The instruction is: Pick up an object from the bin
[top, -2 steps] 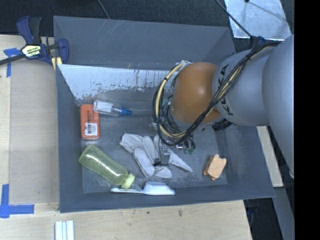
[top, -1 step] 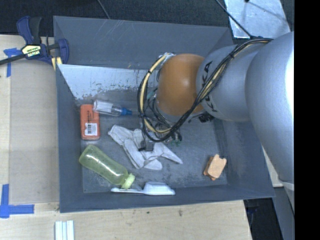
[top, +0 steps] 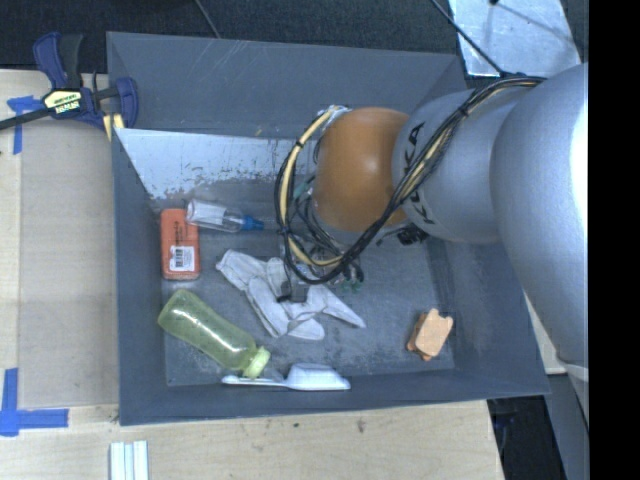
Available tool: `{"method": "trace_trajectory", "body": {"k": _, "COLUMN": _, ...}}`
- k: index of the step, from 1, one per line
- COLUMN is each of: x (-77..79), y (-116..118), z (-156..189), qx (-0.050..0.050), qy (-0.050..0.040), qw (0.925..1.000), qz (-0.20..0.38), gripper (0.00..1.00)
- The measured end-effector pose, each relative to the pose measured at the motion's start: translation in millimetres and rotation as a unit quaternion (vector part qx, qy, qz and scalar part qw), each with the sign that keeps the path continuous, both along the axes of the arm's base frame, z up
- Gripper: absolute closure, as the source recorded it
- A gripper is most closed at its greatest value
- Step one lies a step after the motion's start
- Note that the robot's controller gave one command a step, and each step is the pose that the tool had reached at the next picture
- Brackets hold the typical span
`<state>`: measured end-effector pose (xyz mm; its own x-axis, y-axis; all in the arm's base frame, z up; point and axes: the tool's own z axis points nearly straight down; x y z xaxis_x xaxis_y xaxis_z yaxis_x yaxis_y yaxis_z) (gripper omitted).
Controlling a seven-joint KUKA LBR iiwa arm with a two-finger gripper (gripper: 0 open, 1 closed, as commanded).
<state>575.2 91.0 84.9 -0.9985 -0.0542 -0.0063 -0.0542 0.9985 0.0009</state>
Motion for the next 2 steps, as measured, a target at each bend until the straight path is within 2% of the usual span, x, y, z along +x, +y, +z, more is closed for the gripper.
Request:
{"method": "trace_trajectory", "body": {"k": 1, "x": 32.7, "y": -1.9, "z": 204.1, "qx": -0.001, "qy": 0.0023, "qw": 1.0000, "qz": 0.007, "gripper": 1.00}}
{"method": "trace_trajectory", "body": {"k": 2, "x": 34.2, "y": -1.9, "z": 212.3, "qx": -0.001, "qy": 0.0010, "qw": 1.0000, "qz": 0.008, "gripper": 0.00}}
